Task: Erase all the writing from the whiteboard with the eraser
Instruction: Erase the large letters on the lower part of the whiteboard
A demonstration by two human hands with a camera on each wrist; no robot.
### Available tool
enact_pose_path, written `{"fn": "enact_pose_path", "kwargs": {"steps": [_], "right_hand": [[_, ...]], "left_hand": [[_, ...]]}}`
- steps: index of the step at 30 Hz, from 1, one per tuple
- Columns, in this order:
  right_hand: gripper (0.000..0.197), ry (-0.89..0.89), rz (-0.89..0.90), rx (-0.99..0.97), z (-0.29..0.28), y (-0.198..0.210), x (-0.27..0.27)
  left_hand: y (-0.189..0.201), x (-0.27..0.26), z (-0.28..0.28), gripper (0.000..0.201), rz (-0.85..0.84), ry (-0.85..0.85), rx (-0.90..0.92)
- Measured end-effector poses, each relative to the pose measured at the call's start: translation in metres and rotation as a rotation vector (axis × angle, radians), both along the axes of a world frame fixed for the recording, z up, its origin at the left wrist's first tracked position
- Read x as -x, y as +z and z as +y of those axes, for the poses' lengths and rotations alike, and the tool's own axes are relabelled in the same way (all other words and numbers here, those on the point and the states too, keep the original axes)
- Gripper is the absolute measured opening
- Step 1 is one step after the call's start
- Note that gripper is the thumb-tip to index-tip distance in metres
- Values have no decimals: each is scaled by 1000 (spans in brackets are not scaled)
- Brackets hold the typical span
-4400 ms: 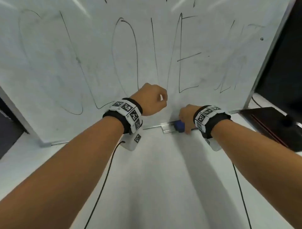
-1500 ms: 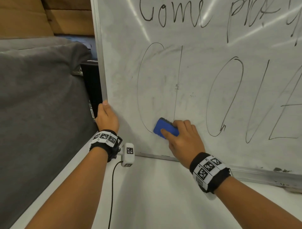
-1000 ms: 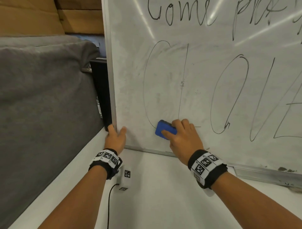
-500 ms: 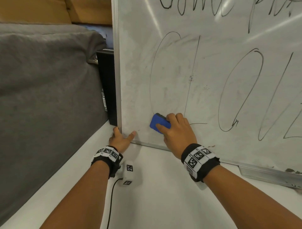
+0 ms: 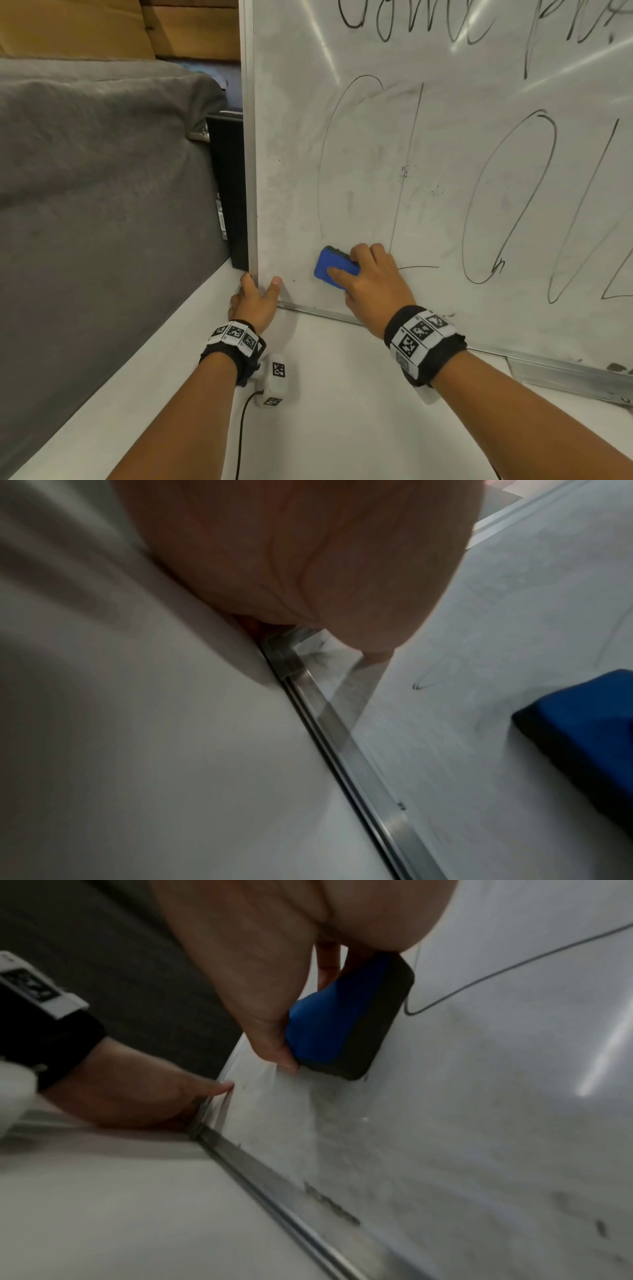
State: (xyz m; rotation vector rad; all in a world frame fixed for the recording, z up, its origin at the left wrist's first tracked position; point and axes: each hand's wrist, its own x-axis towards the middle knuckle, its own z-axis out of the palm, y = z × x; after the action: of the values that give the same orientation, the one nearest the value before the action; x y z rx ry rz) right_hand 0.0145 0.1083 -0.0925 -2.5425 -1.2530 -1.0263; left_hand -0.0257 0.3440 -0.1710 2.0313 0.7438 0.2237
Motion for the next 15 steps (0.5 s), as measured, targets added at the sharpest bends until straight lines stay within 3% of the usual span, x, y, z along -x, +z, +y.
{"fn": "enact_pose_path", "kwargs": {"steps": [4, 10, 15], "right_hand": [[46, -45, -14, -126, 13, 32, -3], [50, -14, 20, -16, 10, 3, 0], [43, -40, -21, -117, -3, 31, -4]], "left_hand": [[2, -2, 5, 86, 14, -36, 40], [4, -3, 4, 78, 31, -22, 49], [7, -1, 4, 79, 7, -13, 72]]}}
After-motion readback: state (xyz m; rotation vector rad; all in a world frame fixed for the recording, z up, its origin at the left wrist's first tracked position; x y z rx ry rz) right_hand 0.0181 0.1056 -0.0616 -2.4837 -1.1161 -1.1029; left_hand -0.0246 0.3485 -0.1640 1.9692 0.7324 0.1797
